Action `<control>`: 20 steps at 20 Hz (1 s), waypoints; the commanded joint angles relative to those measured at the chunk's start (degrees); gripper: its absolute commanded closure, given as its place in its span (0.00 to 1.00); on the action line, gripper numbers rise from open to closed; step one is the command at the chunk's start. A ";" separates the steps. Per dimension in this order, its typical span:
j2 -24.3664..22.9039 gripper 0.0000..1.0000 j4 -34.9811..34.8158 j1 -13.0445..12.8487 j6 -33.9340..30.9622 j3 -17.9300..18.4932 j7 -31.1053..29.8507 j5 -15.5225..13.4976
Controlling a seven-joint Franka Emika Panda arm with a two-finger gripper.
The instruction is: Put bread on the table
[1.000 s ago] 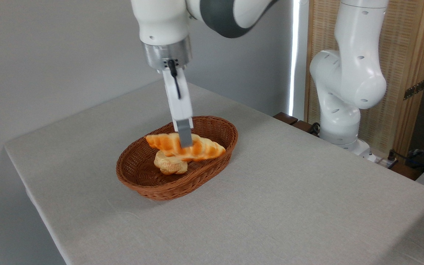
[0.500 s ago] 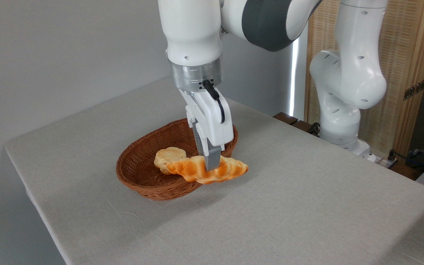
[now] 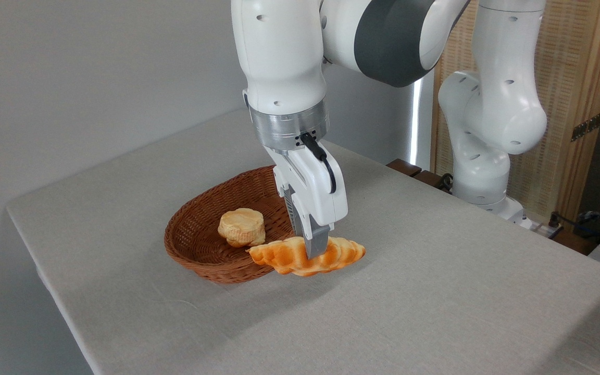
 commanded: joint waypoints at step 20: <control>-0.79 0.00 5.90 -1.08 -1.65 -3.09 -2.84 -0.13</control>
